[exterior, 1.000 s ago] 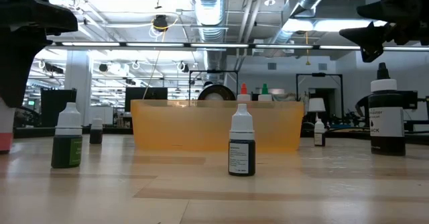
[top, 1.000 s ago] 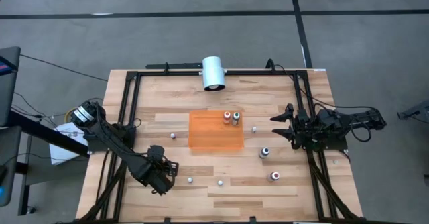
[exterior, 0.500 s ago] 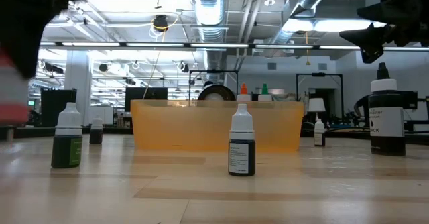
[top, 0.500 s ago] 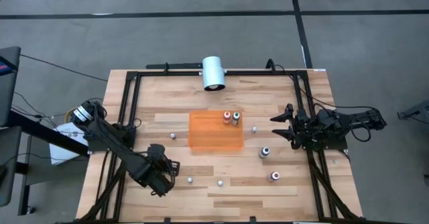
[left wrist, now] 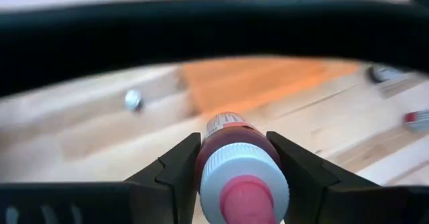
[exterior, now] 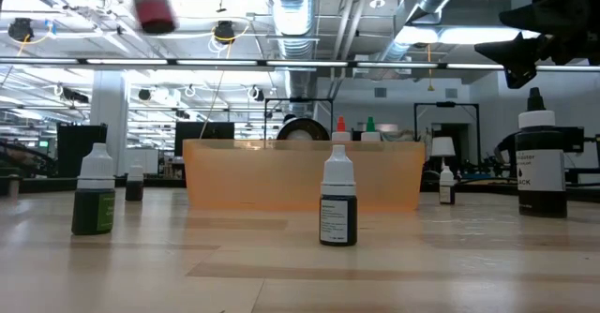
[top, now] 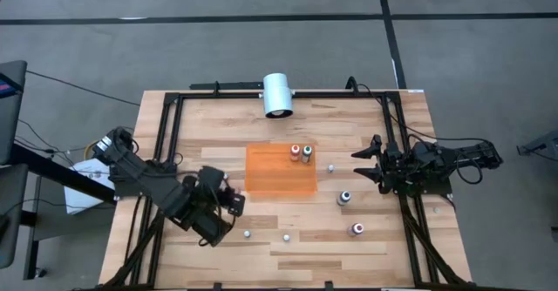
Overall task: Pick & Place food coloring
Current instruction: Put the large pink food coloring bottle into the orange bin
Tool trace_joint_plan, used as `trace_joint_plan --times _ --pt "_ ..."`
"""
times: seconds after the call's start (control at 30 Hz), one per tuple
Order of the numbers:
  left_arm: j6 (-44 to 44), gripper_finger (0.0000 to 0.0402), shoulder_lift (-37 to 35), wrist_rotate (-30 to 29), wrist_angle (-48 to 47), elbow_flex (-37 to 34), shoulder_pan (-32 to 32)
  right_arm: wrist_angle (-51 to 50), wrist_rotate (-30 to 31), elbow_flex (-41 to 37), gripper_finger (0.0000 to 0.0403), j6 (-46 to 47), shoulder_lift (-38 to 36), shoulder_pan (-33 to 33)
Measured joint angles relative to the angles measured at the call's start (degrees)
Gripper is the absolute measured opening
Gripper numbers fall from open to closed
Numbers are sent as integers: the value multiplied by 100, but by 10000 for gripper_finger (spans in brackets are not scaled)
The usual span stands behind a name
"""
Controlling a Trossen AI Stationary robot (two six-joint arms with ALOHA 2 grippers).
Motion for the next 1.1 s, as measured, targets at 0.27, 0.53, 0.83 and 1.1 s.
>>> trace_joint_plan --times 0.27,0.53,0.83,1.1 --pt "1878 146 1 -600 425 817 372 0 0 0 240 -4 0 0" --pt "4432 148 4 -641 1555 935 669 -4 0 0 240 -9 0 0" --pt "7256 149 4 -586 3007 935 815 -11 -2 0 240 -136 0 -1" --pt "8628 149 4 -576 4065 935 813 -11 -2 0 240 -153 0 -1"
